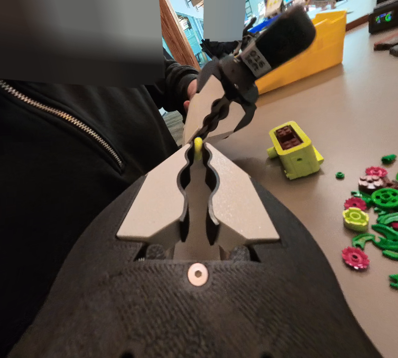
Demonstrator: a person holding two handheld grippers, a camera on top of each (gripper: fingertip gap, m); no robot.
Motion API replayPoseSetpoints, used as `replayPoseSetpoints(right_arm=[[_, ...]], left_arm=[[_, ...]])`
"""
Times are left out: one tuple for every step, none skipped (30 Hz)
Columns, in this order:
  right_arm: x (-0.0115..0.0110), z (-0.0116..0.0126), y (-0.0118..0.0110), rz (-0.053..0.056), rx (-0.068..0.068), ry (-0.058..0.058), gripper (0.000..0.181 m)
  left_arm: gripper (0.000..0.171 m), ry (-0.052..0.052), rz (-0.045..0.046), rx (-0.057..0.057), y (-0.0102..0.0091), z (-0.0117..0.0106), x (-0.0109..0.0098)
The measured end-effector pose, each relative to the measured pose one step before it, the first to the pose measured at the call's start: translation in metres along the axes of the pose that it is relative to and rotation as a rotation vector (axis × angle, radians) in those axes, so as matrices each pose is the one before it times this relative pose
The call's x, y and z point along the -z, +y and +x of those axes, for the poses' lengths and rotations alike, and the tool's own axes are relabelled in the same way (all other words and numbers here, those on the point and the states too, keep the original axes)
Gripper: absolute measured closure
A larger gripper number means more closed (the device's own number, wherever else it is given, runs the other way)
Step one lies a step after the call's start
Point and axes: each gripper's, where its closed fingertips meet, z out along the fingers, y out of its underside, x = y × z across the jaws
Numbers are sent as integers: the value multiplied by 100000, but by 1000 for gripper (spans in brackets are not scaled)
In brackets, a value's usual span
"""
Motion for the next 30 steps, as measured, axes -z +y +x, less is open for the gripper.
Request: replayPoseSetpoints(right_arm=[[-36,-206,-67,441,2548,-168,175],[-25,-116,20,181,1211,-128,175],[-45,-138,52,-35,-278,-830,175],[-33,-106,-22,312,-1434,-1018,175],[-3,84,58,-295,-2298,-229,175],[-9,200,271,-1638,-3286,129,175],[-53,241,275,-1314,-3457,290,175],[-39,259,148,-261,-3542,451,176],[-13,231,96,-151,-3388,64,176],[-3,192,68,-110,-2479,-151,176],[19,162,40,-138,-1285,106,176],[-21,176,122,-790,505,998,175],[-38,195,189,-1495,1881,1850,175],[-58,194,222,-1720,2151,2185,175],[-32,240,205,-1461,1591,2321,175],[25,251,157,-1053,699,2007,175],[63,151,18,-137,277,1115,175],[91,118,-82,493,366,864,175],[75,216,-20,-43,500,1572,176],[4,236,51,-653,766,1876,175],[-54,118,66,-708,1051,1373,175],[-117,75,101,-797,977,1281,176],[-122,104,133,-1068,932,1556,176],[-132,61,133,-1010,1270,1408,176],[-95,65,84,-795,1524,1462,176],[-92,97,116,-962,1580,1754,176],[-87,95,149,-1243,1766,1733,176],[-89,63,159,-1334,2109,1635,176],[-115,25,166,-1427,2517,1599,176],[-138,-17,197,-1641,2813,1451,176]], left_arm=[[171,4683,115,4342,110,324,-35],[171,2438,638,2558,64,86,-21],[171,2233,-583,1775,183,135,-46],[171,2085,-11,1352,84,181,-19],[171,-1033,700,-469,-63,-126,40],[171,-5472,-932,-4648,97,-530,49],[171,-6905,-1826,-6808,123,-528,76],[171,-7515,-1009,-7282,-58,-459,134],[171,-8076,-1802,-8549,41,-461,63],[171,-7772,-1848,-8427,64,-412,20],[171,-6399,-1464,-7326,29,-328,7],[171,-5193,-1600,-5584,103,-324,-34],[171,-4188,-1438,-4327,162,-355,-73],[171,-2905,-1198,-3217,218,-291,-98],[171,-2728,-444,-2127,141,-336,-98],[168,-2299,-66,-2248,81,-280,-46],[164,-2677,-224,-2554,51,-284,-20],[159,-3522,-938,-3263,95,-348,5],[157,-4849,-1309,-4064,113,-498,3],[157,-5197,-1295,-4574,103,-502,-2],[157,-4548,-1179,-4546,89,-383,-18],[158,-3518,-685,-3978,16,-209,-41],[158,-2864,-113,-3211,-57,-144,-43],[159,-2074,-335,-2699,-6,-58,-58],[161,-1281,-747,-2106,77,7,-86],[164,-1041,-1033,-1794,123,16,-113],[166,-860,-1223,-1743,175,35,-119],[169,-199,-1332,-1767,194,133,-129],[170,-590,-1170,-1467,160,80,-126],[170,-527,-1274,-1584,158,67,-127]])
